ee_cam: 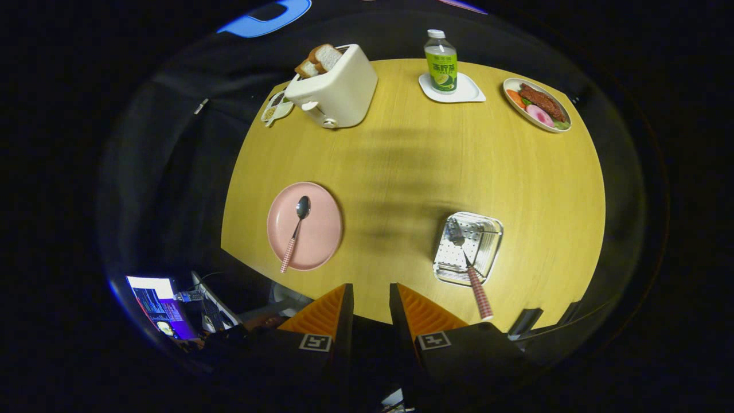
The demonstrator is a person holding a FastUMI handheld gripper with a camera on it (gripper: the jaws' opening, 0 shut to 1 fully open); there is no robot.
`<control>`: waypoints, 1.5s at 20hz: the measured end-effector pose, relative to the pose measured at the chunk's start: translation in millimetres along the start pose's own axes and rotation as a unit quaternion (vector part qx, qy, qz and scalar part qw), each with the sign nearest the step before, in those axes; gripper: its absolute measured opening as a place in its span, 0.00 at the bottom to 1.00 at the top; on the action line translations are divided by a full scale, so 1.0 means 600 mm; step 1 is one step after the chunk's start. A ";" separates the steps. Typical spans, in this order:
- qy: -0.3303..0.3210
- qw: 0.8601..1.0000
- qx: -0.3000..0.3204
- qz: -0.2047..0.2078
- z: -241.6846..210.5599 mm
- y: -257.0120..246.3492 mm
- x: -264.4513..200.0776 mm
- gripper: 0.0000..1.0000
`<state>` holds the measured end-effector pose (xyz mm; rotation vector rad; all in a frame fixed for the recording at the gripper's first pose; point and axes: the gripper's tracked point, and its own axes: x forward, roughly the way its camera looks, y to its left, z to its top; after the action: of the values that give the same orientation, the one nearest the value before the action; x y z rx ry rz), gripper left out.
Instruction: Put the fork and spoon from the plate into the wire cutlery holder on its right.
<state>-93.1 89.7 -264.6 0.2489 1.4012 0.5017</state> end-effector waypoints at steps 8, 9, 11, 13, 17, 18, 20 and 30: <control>0.048 0.997 0.009 0.062 -0.011 0.195 0.137 0.39; 0.055 0.996 0.015 0.065 -0.014 0.213 0.158 0.39; 0.065 0.995 0.029 0.065 -0.016 0.239 0.199 0.39; 0.072 0.996 0.032 0.049 -0.022 0.245 0.239 0.39; 0.089 0.995 0.039 0.022 -0.036 0.253 0.303 0.40; 0.090 0.995 0.036 0.011 -0.039 0.249 0.318 0.40; 0.092 0.995 0.040 -0.007 -0.039 0.242 0.348 0.39; 0.112 0.993 0.040 0.001 -0.058 0.231 0.369 0.14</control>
<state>-133.8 311.6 -401.1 0.2654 1.6418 0.4867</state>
